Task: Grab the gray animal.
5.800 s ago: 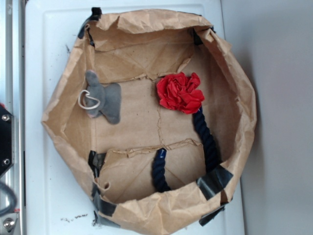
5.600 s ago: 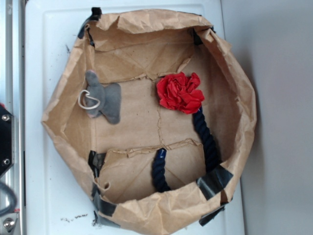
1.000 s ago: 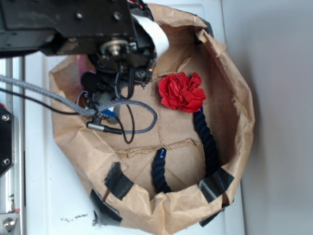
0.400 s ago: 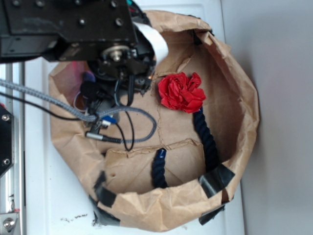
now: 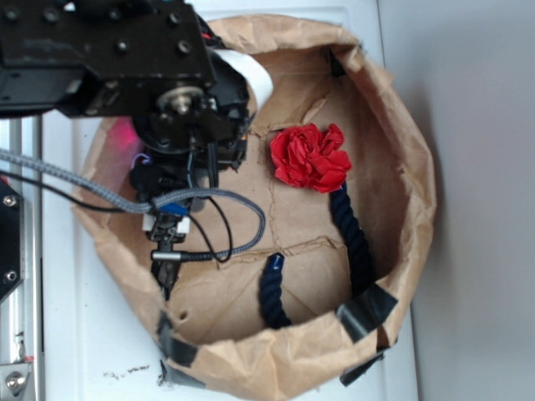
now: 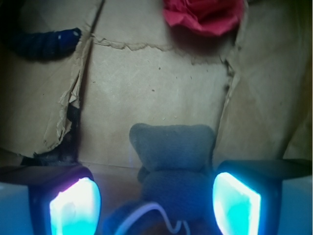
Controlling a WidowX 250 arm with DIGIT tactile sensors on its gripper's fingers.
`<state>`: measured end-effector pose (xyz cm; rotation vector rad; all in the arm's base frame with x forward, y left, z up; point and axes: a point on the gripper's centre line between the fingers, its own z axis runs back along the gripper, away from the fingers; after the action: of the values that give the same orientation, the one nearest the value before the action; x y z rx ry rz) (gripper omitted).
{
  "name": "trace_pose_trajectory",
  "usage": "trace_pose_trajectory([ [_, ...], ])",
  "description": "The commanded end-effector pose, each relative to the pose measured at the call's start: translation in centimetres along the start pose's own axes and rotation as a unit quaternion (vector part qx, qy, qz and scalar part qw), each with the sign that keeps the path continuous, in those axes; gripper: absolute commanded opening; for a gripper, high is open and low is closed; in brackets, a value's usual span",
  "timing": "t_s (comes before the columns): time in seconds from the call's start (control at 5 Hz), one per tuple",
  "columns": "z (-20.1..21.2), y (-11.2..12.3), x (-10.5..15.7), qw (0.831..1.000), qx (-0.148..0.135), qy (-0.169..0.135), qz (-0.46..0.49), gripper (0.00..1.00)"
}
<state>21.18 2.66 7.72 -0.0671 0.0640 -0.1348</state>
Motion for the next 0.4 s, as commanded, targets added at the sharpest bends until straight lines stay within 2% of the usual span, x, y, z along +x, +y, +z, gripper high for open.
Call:
trace_pose_trajectory([
  [0.0, 3.47, 1.73, 2.41, 0.998, -0.030, -0.033, 0.042, 1.00],
  [0.2, 2.60, 1.20, 2.06, 0.999, -0.015, -0.023, 0.034, 1.00],
])
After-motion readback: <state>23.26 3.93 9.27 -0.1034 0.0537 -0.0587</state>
